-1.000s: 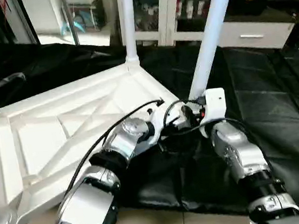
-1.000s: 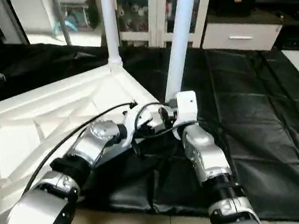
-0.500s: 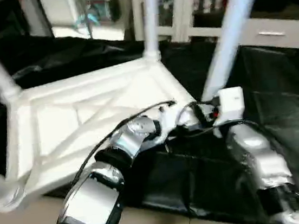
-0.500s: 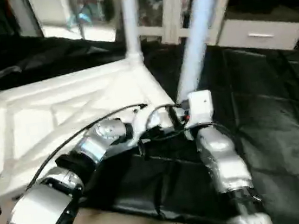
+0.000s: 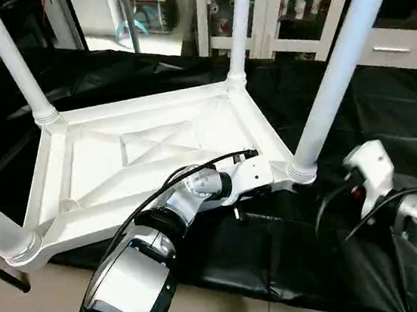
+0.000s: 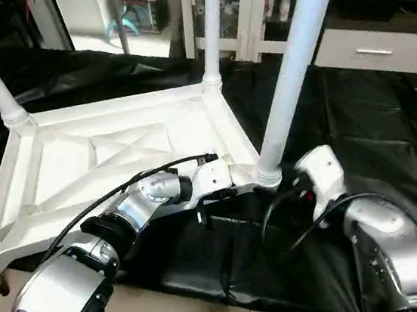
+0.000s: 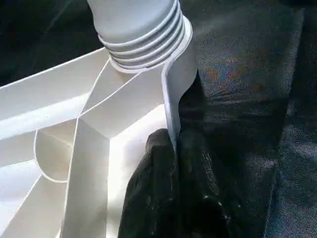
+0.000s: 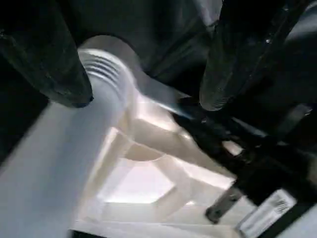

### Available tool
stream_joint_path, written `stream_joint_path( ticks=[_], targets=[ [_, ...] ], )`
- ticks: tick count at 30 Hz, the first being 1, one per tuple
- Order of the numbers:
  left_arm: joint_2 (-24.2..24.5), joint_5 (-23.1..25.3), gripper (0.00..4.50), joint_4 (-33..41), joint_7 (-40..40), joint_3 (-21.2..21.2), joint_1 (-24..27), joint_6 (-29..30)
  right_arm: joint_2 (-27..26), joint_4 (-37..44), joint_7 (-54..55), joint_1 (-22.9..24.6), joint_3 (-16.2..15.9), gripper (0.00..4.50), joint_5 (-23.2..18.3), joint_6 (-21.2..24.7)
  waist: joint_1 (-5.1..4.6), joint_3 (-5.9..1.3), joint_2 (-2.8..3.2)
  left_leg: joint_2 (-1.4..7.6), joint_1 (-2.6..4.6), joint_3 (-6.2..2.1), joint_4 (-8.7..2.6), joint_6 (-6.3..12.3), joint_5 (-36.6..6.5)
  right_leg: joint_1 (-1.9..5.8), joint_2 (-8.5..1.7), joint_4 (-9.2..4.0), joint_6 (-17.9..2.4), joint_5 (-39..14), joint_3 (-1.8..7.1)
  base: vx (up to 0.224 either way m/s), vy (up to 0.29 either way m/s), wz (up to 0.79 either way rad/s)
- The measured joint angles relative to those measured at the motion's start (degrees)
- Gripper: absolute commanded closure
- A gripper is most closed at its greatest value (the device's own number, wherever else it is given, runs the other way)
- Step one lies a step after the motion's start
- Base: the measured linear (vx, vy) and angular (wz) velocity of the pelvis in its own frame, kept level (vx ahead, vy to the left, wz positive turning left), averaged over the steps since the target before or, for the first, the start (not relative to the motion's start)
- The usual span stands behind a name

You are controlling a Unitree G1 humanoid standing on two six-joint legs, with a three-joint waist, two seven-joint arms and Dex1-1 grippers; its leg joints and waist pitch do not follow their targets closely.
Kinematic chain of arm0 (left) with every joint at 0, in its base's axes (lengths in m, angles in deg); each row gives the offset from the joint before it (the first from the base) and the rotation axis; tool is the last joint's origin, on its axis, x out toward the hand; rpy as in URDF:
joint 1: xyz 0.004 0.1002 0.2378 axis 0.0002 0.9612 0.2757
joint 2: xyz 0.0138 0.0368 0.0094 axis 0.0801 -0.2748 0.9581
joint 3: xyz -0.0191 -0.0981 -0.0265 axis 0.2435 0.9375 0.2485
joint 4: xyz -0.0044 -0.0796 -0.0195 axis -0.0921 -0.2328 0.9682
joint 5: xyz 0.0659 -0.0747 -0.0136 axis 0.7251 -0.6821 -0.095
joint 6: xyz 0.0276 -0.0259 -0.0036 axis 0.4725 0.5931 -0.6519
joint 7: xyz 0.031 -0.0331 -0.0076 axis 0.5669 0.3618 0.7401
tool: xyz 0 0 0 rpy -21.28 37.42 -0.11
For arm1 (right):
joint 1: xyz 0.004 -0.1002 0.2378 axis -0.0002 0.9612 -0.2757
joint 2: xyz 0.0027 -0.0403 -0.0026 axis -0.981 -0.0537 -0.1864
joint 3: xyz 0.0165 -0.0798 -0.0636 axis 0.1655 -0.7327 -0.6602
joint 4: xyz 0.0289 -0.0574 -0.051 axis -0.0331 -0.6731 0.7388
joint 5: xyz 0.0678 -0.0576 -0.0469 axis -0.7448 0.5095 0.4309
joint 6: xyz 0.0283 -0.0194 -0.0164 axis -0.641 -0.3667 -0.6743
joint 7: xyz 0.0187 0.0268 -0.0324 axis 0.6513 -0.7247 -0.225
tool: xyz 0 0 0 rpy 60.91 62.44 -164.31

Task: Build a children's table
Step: Rotate leg to tighten

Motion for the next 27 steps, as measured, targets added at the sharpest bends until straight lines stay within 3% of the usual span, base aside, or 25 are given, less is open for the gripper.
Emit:
stream_joint_path(
  ticks=[6,12,16,20,22,27],
  targets=[
    [5.51,-4.61,4.5,4.21,-14.77,1.83,2.65,-0.09,3.22,0.06,-6.61,0.07,-0.68,0.76,-1.7,0.07,-0.4,0.1,-0.32,0.05,0.02,-0.03,0.16,-0.01,-0.01,-0.07,-0.02,0.65,0.59,-0.4,0.04,0.0,0.0,0.0],
    [8.99,-6.85,4.5,9.64,-27.26,1.74,5.79,-0.2,10.28,1.17,-14.19,-0.86,-0.21,0.76,-3.68,0.52,0.44,-0.05,-0.47,0.06,0.21,0.02,0.35,-0.01,-0.01,0.14,-0.12,0.68,0.52,-0.38,0.04,0.0,0.0,0.0],
    [11.24,-8.64,4.5,12.92,-32.67,1.73,7.38,1.91,11.34,1.06,-17.89,-1.61,-0.84,0.76,-3.74,0.75,0.11,-0.14,-0.68,0.05,0.25,0.04,0.43,-0.01,-0.01,0.2,-0.13,0.67,0.61,-0.43,0.1,0.0,0.0,0.0],
    [11.94,-8.99,4.5,14.33,-34.95,1.71,8.0,2.46,11.84,0.97,-21.64,-3.51,-4.79,0.76,-3.76,0.74,0.15,-0.14,-0.68,0.06,0.23,0.02,0.4,-0.01,-0.01,0.2,-0.13,0.7,0.49,-0.35,0.06,0.0,0.0,0.0],
    [12.04,-8.99,4.5,14.42,-35.13,1.71,8.0,2.56,11.94,0.2,-23.59,-4.87,-7.73,0.76,-2.91,0.05,0.1,-0.15,-0.66,0.08,0.22,0.02,0.43,-0.01,-0.01,0.2,-0.12,0.7,0.39,-0.29,0.05,0.0,0.0,0.0],
    [12.08,-8.92,4.5,15.66,-35.34,1.67,8.38,3.78,10.83,-4.02,-25.64,-8.78,-11.53,0.92,0.21,-1.93,0.12,-0.16,-0.63,0.11,0.18,0.02,0.46,-0.02,-0.01,0.2,-0.11,0.71,0.29,-0.24,0.03,0.0,0.0,0.0]
  ],
)
